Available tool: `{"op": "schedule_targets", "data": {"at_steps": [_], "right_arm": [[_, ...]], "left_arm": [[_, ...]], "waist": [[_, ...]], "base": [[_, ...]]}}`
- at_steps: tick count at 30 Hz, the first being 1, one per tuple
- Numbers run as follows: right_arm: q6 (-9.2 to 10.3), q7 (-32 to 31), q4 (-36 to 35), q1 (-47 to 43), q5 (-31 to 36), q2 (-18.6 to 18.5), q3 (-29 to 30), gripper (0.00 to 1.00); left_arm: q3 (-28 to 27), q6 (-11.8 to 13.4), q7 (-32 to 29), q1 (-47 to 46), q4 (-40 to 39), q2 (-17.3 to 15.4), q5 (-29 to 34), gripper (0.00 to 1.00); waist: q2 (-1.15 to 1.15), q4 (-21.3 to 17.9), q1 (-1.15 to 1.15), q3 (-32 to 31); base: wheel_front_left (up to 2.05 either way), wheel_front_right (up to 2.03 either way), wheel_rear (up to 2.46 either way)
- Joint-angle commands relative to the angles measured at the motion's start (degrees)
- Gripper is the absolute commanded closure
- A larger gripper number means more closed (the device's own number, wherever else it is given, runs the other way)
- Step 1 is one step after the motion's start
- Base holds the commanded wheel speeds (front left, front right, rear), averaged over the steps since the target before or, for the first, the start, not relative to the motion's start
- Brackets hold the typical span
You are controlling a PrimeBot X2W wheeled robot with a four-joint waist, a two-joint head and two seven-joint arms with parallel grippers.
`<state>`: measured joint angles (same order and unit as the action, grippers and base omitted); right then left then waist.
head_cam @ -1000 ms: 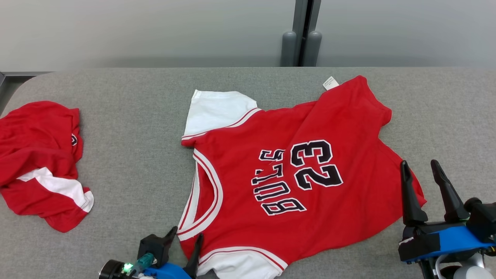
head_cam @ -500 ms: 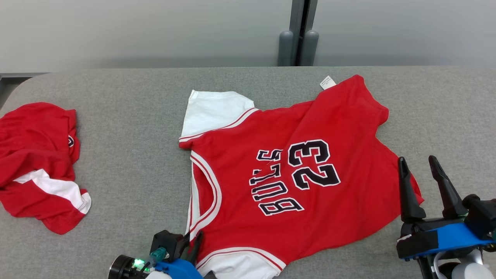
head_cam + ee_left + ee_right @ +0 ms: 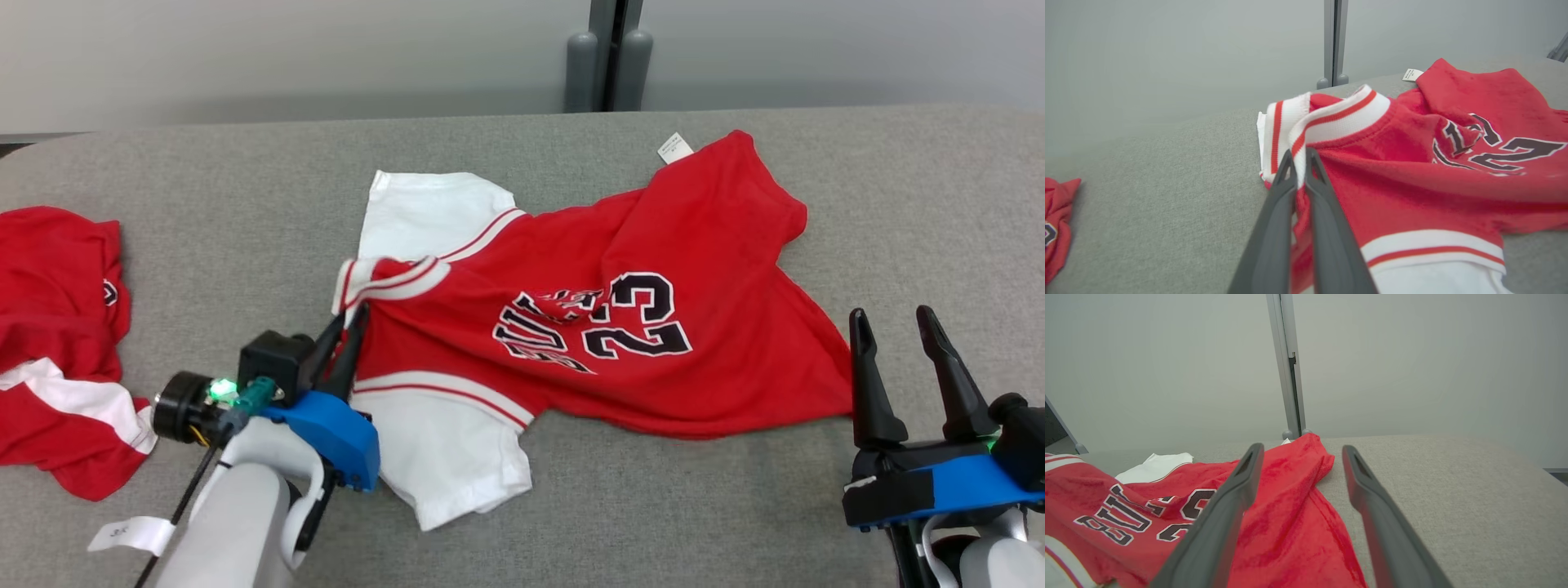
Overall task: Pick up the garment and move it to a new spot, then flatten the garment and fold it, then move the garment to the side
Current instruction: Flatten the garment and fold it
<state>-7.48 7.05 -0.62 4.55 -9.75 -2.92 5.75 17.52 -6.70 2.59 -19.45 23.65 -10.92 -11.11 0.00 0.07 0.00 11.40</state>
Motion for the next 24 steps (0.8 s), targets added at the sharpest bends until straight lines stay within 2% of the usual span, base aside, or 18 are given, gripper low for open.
{"op": "schedule_targets", "data": {"at_steps": [1, 7, 12, 13, 14, 15, 17, 20, 24], "right_arm": [[-0.04, 0.3, 0.2, 0.7, -0.4, 0.0, 0.0, 0.00], [-0.04, 1.1, 1.3, 2.5, -0.6, 0.0, -0.1, 0.00], [-0.04, 1.8, 2.9, 2.9, -0.9, 0.0, -0.4, 0.00], [-0.04, 2.0, 3.3, 3.0, -1.0, 0.0, -0.5, 0.00], [-0.04, 2.2, 3.6, 3.1, -1.0, 0.0, -0.5, 0.00], [-0.04, 2.3, 3.9, 3.1, -1.0, 0.0, -0.5, 0.00], [-0.04, 2.4, 4.5, 2.8, -1.0, 0.0, -0.4, 0.00], [-0.04, 2.5, 5.2, 2.2, -0.7, 0.0, 0.1, 0.00], [-0.04, 2.4, 5.3, 1.3, -0.5, 0.0, 0.5, 0.00]], "left_arm": [[-0.2, 0.3, 0.0, -1.3, -0.1, -0.4, 0.1, 1.00], [-1.5, 0.1, 1.0, -6.7, 3.8, -2.4, -0.6, 1.00], [-1.7, -0.1, 4.6, -9.3, 10.5, -1.7, -1.7, 1.00], [-1.6, -0.2, 5.4, -9.6, 12.1, -1.4, -1.8, 0.73], [-1.6, -0.2, 6.4, -9.9, 13.5, -1.0, -2.1, 0.06], [-1.4, -0.2, 7.7, -10.1, 14.5, -0.7, -2.0, 0.00], [-1.3, -0.2, 9.9, -9.9, 16.3, 0.0, -2.4, 0.00], [-2.7, 1.0, 12.1, -8.2, 16.7, 0.9, -3.0, 0.00], [-5.4, 2.6, 12.6, -5.0, 10.9, 1.7, -3.1, 0.00]], "waist": [[0.00, -0.2, 0.00, 0.3], [0.00, -2.4, 0.00, 2.7], [0.00, -3.7, 0.00, 3.6], [0.00, -3.8, 0.00, 3.5], [0.00, -3.9, 0.00, 3.5], [0.00, -4.0, 0.00, 3.3], [0.00, -3.9, 0.00, 2.8], [0.00, -3.5, 0.00, 1.6], [0.00, -2.4, 0.00, -0.1]], "base": [[0.00, 0.00, 0.00], [0.00, 0.00, 0.00], [0.00, 0.00, 0.00], [0.00, 0.00, 0.00], [0.00, 0.00, 0.00], [0.00, 0.00, 0.00], [0.00, 0.00, 0.00], [0.00, 0.00, 0.00], [0.00, 0.00, 0.00]]}}
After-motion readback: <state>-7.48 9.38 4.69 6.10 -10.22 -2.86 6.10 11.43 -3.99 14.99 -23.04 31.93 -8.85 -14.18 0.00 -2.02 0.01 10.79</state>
